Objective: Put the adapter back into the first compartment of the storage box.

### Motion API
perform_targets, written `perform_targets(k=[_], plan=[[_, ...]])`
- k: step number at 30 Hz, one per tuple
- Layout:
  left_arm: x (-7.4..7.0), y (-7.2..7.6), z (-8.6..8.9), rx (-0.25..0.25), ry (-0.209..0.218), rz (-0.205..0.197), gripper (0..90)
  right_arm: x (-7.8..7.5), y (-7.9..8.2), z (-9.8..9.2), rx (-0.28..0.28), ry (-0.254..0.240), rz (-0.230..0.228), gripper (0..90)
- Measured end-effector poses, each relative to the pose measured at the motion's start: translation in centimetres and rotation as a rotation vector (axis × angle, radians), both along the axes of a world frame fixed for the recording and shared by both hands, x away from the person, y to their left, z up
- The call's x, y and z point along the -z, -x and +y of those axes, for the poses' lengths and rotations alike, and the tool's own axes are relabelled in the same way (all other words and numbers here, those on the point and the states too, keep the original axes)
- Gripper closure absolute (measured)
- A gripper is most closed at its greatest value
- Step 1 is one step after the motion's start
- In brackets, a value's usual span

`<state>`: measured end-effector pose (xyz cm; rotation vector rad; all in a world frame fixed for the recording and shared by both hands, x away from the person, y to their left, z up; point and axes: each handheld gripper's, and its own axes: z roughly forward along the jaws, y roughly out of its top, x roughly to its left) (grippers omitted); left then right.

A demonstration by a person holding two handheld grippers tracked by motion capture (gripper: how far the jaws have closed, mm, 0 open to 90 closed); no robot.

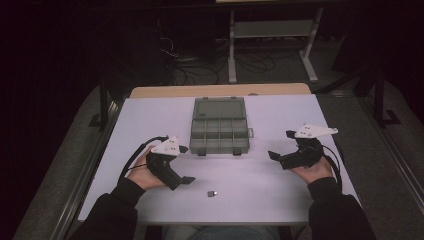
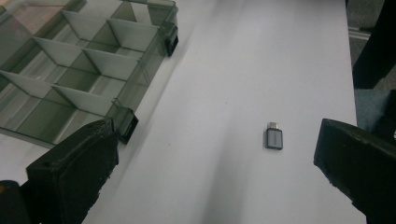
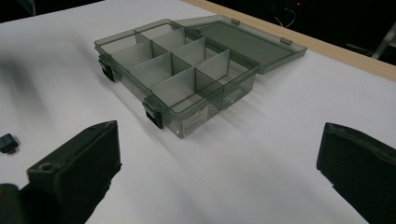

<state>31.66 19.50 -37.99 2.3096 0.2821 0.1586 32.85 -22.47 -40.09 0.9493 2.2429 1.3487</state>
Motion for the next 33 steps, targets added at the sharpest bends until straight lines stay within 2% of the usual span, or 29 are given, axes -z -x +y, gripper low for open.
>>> perform_targets(k=[3,12,22,33], plan=[[0.3,0.1,-0.4,0.01,-0.012,-0.004,0.0,0.0,0.0,0.0,-0.002,0.002,0.001,0.0],[1.4,0.3,-1.5,0.034,-0.045,0.026,0.0,0.1,0.0,0.2,-0.01,0.011,0.005,0.0],[2.4,0.7,-2.7,0.066,-0.087,0.037,0.0,0.1,0.1,0.3,-0.012,0.017,0.004,0.0],[3.1,1.0,-3.8,0.091,-0.102,0.056,0.0,0.1,0.1,0.4,-0.017,0.022,0.003,0.0]])
